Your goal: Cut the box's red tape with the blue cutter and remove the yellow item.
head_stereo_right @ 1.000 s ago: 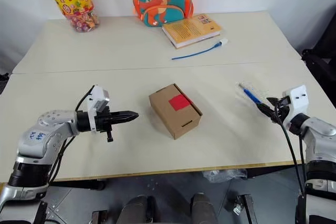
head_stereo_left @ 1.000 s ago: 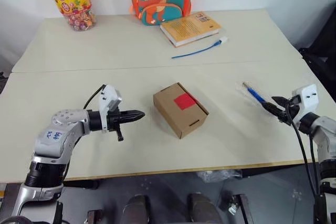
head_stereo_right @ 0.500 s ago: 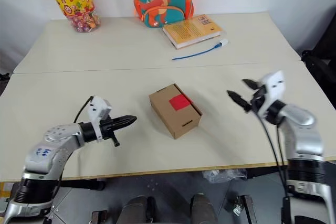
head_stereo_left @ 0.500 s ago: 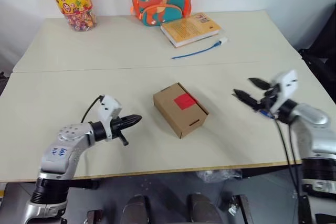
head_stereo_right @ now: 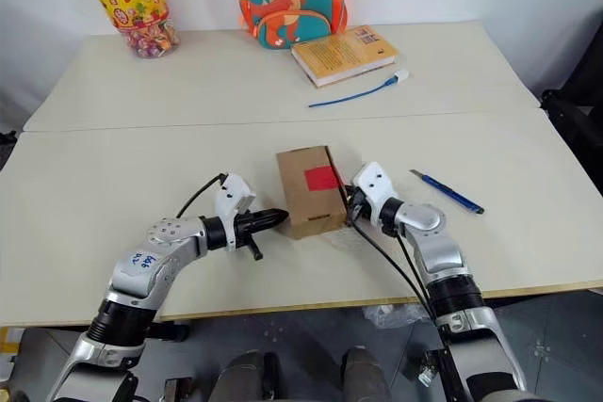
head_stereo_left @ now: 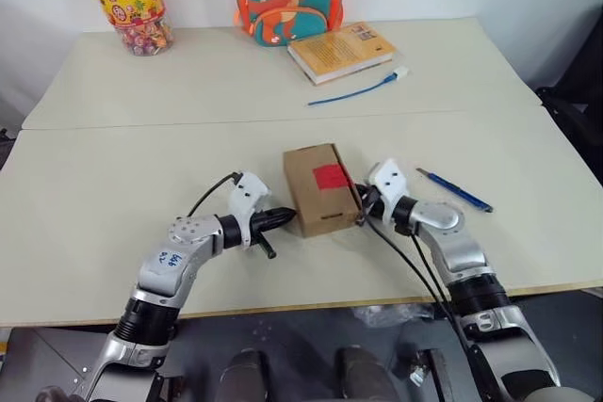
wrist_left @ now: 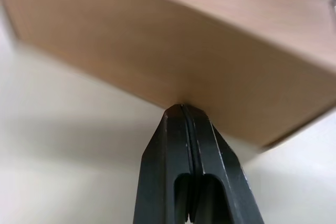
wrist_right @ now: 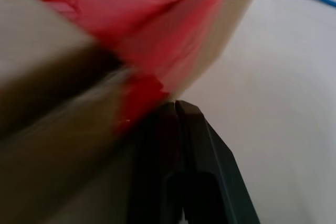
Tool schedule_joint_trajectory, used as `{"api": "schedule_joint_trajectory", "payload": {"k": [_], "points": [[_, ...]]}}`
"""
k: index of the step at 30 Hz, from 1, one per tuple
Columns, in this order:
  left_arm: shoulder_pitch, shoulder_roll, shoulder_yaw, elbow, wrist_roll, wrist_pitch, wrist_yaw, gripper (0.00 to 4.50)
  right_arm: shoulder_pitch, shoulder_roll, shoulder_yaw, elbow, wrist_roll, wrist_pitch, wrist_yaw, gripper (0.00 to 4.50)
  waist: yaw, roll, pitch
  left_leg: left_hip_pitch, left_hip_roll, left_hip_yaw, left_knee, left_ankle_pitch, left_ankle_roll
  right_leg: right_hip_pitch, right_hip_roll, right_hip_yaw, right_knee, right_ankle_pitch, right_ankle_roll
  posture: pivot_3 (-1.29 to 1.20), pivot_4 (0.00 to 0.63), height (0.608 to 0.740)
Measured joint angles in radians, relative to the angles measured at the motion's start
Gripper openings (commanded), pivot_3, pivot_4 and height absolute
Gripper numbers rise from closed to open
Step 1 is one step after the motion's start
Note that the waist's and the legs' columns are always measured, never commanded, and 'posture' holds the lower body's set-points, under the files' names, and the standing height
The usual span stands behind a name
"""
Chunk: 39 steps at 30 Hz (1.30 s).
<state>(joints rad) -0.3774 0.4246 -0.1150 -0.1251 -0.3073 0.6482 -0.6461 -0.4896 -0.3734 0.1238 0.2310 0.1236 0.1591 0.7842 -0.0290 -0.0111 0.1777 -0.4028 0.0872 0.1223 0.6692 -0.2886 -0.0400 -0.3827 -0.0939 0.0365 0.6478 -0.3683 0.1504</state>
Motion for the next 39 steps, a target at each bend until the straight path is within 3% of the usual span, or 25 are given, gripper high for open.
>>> {"api": "schedule_joint_trajectory", "payload": {"k": [17,33,35,38,39], "points": [[0.159,0.135,0.063,-0.257,-0.083,0.162,-0.048,0.0,0.225,-0.063,0.037,-0.459,0.063,0.364,0.013,0.03,0.003,-0.001,0.0,0.0,0.0,0.0,-0.001,0.0,0.0,0.0,0.0,0.0,-0.004,0.0,0.0,0.0,0.15,0.74],[0.177,0.177,0.076,-0.275,-0.123,0.194,-0.069,0.0,0.254,-0.065,0.011,-0.503,0.134,0.405,-0.002,0.03,0.002,-0.003,-0.001,0.0,0.0,-0.001,-0.002,0.0,0.0,0.0,0.0,0.0,-0.005,0.0,-0.001,0.0,0.15,0.74],[0.184,0.181,0.076,-0.28,-0.126,0.193,-0.071,0.0,0.265,-0.066,-0.012,-0.504,0.147,0.407,-0.005,0.03,0.0,0.0,-0.001,-0.001,-0.006,-0.016,-0.007,0.003,0.002,0.012,-0.005,-0.015,-0.011,0.0,-0.001,0.0,0.15,0.74],[0.188,0.213,0.075,-0.291,-0.13,0.185,-0.091,0.0,0.269,-0.067,-0.059,-0.504,0.168,0.404,-0.026,0.03,-0.008,0.002,0.001,-0.003,-0.027,-0.067,-0.026,0.02,0.005,0.041,-0.024,-0.071,-0.025,0.0,-0.001,0.0,0.15,0.74],[0.194,0.243,0.08,-0.291,-0.13,0.178,-0.106,0.0,0.259,-0.065,-0.073,-0.506,0.179,0.406,-0.034,0.03,0.0,0.0,0.001,-0.003,-0.022,-0.062,-0.021,0.02,-0.001,0.031,-0.024,-0.069,-0.021,0.0,-0.002,0.0,0.15,0.74]]}}
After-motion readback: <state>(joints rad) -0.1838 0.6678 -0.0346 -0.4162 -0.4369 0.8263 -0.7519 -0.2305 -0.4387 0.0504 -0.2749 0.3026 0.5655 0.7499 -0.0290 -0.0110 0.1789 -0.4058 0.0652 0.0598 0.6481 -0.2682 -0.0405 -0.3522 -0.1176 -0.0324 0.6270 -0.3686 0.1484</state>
